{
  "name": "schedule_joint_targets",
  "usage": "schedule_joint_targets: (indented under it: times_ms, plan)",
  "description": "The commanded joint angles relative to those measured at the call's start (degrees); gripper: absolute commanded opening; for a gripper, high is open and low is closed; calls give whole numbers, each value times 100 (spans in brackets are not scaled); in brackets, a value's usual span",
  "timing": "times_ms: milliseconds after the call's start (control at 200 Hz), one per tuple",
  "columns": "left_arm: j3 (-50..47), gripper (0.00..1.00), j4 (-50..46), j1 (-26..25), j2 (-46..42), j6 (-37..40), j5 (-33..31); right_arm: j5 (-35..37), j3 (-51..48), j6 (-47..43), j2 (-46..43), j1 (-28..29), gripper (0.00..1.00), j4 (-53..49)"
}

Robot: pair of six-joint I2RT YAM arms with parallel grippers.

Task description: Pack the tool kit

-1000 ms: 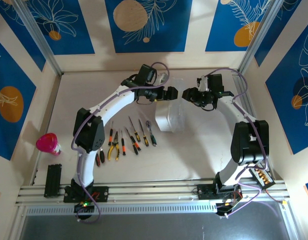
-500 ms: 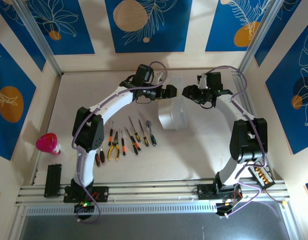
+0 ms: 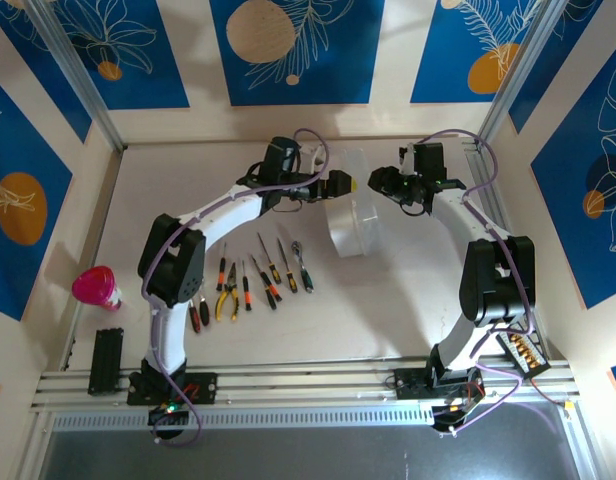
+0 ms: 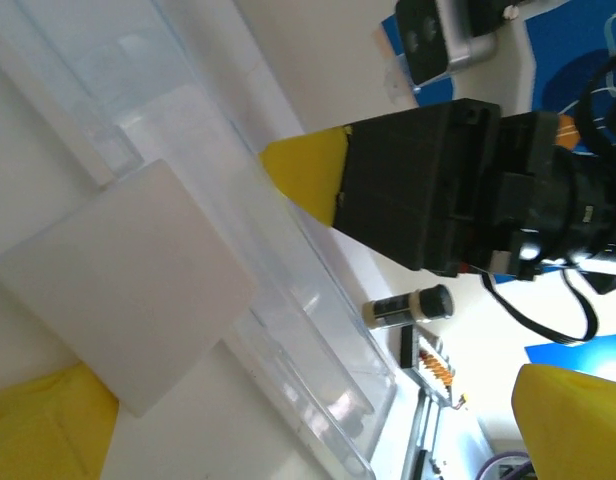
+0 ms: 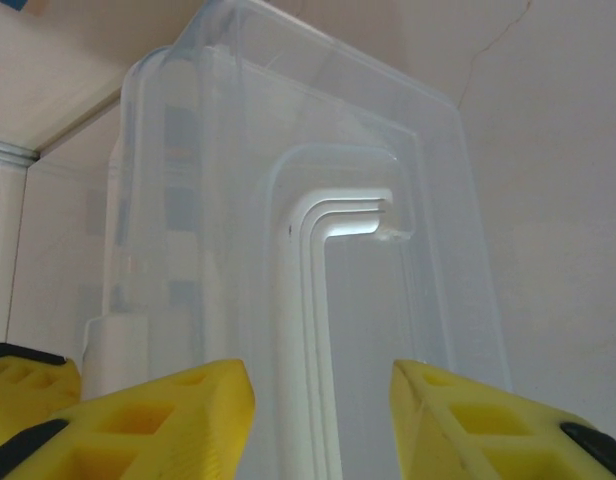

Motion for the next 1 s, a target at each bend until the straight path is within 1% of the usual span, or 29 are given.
schedule_joint_targets:
  times_ms: [0, 225, 320, 495, 710, 835, 995]
  plan:
    - [-415, 100, 921, -400, 503, -490, 1161, -887, -292, 3, 251, 422, 45, -507]
    - [-684, 100, 1190, -331, 499, -574, 1110, -885, -330, 11, 230, 387, 45, -524]
    - [-797, 99, 1112, -269, 473, -544, 1012, -865, -326, 11, 213, 369, 45, -541]
    - [-1099, 99, 502, -70, 369, -45, 678, -783, -268, -49, 115, 336, 45, -683]
    - [-1705, 99, 390, 236, 323, 318, 488, -519, -46, -211, -69, 427, 46, -1073]
    - [-1657, 99, 122, 268, 366, 583, 373, -446, 6, -210, -123, 487, 46, -1165]
    - [-1445, 99, -42, 259, 475, 699, 319, -394, 3, -105, -165, 580, 46, -1157]
